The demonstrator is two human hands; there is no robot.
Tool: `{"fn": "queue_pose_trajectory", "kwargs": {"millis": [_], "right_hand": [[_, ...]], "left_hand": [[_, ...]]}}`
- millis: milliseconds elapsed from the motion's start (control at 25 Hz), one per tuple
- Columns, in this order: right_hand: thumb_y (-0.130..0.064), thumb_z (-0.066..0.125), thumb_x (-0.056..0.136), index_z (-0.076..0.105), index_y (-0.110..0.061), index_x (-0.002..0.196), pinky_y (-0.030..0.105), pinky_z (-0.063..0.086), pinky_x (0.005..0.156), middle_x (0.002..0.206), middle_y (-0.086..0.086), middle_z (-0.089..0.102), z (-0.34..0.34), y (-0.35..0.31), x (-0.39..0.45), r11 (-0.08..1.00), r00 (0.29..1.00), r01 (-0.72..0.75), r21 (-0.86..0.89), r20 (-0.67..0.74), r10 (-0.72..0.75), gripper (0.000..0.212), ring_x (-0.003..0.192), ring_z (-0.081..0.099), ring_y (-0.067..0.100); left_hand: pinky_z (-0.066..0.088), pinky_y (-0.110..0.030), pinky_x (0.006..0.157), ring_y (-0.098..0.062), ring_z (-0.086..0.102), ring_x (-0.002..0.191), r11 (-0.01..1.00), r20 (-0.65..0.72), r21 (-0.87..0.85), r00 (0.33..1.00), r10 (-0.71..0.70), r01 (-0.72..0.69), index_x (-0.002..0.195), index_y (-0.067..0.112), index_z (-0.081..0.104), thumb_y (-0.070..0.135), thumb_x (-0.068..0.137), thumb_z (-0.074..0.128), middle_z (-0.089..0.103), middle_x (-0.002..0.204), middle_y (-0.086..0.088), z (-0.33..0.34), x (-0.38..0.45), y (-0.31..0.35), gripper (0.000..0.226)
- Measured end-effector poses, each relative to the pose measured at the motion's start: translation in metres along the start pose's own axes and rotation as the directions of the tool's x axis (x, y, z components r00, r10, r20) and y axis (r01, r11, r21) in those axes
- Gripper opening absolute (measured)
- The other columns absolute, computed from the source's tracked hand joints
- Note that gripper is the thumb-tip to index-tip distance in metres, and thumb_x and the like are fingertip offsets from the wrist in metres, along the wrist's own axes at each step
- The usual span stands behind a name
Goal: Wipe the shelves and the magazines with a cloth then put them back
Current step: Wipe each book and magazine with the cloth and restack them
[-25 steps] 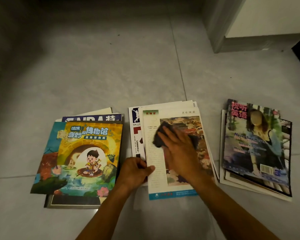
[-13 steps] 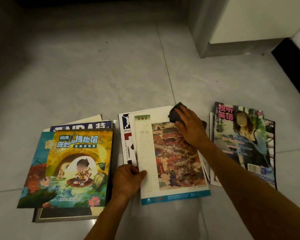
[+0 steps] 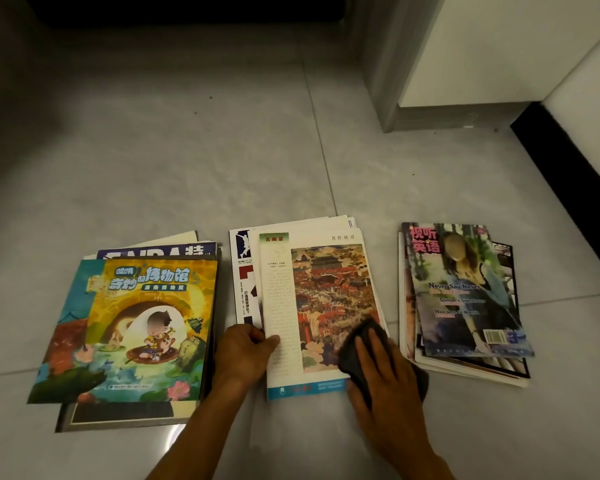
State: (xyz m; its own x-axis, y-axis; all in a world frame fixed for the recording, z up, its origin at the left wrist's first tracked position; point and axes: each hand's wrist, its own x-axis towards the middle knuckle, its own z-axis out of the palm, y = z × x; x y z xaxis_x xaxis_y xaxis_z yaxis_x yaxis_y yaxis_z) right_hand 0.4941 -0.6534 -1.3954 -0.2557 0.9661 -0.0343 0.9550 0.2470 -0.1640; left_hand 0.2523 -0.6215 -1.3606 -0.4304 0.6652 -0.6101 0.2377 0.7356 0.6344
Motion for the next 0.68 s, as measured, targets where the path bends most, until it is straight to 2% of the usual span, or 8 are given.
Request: {"fn": "queue_pose_trajectory", "kwargs": {"millis": [120, 200, 320, 440, 480, 560, 600, 680], "right_hand": [[-0.076, 0.045, 0.074, 0.033, -0.025, 0.148, 0.048, 0.019, 0.113, 0.154, 0.003, 0.031, -0.001, -0.003, -0.009, 0.996, 0.994, 0.074, -0.049, 0.08, -0.07, 0.09, 0.136, 0.029, 0.033], [-0.075, 0.046, 0.073, 0.034, -0.027, 0.147, 0.049, 0.015, 0.109, 0.153, 0.003, 0.032, -0.004, -0.004, -0.006, 0.995, 0.993, 0.081, -0.054, 0.087, -0.076, 0.089, 0.136, 0.029, 0.034], [-0.056, 0.052, 0.079, 0.036, -0.03, 0.143, 0.053, 0.03, 0.105, 0.149, 0.001, 0.036, -0.013, -0.008, 0.004, 0.998, 0.997, 0.067, 0.012, 0.041, -0.067, 0.071, 0.131, 0.037, 0.033], [-0.034, 0.067, 0.076, 0.043, -0.029, 0.139, 0.047, 0.05, 0.093, 0.131, 0.002, 0.058, -0.026, -0.011, 0.006, 0.955, 0.997, -0.037, 0.295, -0.061, 0.057, 0.067, 0.114, 0.058, 0.027], [-0.026, 0.068, 0.081, 0.046, -0.031, 0.137, 0.039, 0.053, 0.09, 0.124, 0.001, 0.063, -0.037, -0.013, 0.01, 0.896, 0.985, -0.088, 0.435, -0.098, 0.144, 0.06, 0.108, 0.062, 0.022], [-0.019, 0.065, 0.09, 0.051, -0.039, 0.128, 0.02, 0.053, 0.084, 0.116, -0.01, 0.064, -0.066, -0.013, 0.019, 0.664, 0.944, -0.164, 0.73, -0.08, 0.321, 0.046, 0.104, 0.061, 0.008], [-0.019, 0.063, 0.09, 0.053, -0.043, 0.122, 0.015, 0.053, 0.078, 0.113, -0.015, 0.063, -0.084, -0.011, 0.024, 0.499, 0.903, -0.191, 0.845, -0.048, 0.426, 0.041, 0.104, 0.059, 0.002], [-0.025, 0.063, 0.089, 0.056, -0.041, 0.112, 0.019, 0.051, 0.072, 0.107, -0.017, 0.062, -0.118, -0.001, 0.036, 0.092, 0.774, -0.146, 0.985, 0.055, 0.63, 0.029, 0.099, 0.058, 0.001]], "left_hand": [[0.06, -0.04, 0.074, -0.02, 0.069, 0.085, 0.993, -0.016, 0.03, 0.993, 0.116, -0.115, 0.081, 0.016, 0.056, 0.026, 0.085, 0.07, 0.069, 0.097, -0.002, -0.001, -0.017, 0.004, 0.017], [0.06, -0.032, 0.069, -0.016, 0.066, 0.085, 0.982, 0.003, -0.011, 0.983, 0.186, -0.186, 0.092, 0.019, 0.052, 0.026, 0.093, 0.06, 0.065, 0.105, 0.002, 0.001, -0.032, 0.01, 0.011], [0.054, -0.021, 0.06, -0.012, 0.062, 0.09, 0.964, 0.061, -0.221, 0.985, 0.164, -0.147, 0.116, 0.027, 0.048, 0.022, 0.099, 0.047, 0.059, 0.117, 0.005, 0.002, -0.053, 0.031, 0.018], [0.057, -0.026, 0.059, -0.017, 0.068, 0.089, 0.889, 0.111, -0.448, 0.98, 0.164, -0.098, 0.112, 0.024, 0.054, 0.016, 0.098, 0.049, 0.064, 0.113, 0.001, -0.009, -0.066, 0.061, 0.017], [0.058, -0.028, 0.06, -0.019, 0.07, 0.087, 0.86, 0.144, -0.502, 0.972, 0.186, -0.09, 0.11, 0.022, 0.055, 0.017, 0.098, 0.05, 0.067, 0.108, -0.001, -0.012, -0.071, 0.073, 0.015], [0.058, -0.033, 0.062, -0.021, 0.073, 0.081, 0.804, 0.214, -0.589, 0.944, 0.252, -0.081, 0.109, 0.021, 0.058, 0.023, 0.097, 0.05, 0.073, 0.097, -0.004, -0.017, -0.079, 0.093, 0.014], [0.057, -0.035, 0.063, -0.023, 0.072, 0.078, 0.788, 0.233, -0.609, 0.93, 0.285, -0.089, 0.108, 0.02, 0.058, 0.025, 0.098, 0.048, 0.074, 0.094, -0.006, -0.017, -0.081, 0.1, 0.015], [0.055, -0.032, 0.064, -0.023, 0.069, 0.074, 0.798, 0.235, -0.593, 0.925, 0.299, -0.107, 0.106, 0.018, 0.06, 0.024, 0.099, 0.048, 0.075, 0.092, -0.008, -0.017, -0.082, 0.106, 0.015]]}}
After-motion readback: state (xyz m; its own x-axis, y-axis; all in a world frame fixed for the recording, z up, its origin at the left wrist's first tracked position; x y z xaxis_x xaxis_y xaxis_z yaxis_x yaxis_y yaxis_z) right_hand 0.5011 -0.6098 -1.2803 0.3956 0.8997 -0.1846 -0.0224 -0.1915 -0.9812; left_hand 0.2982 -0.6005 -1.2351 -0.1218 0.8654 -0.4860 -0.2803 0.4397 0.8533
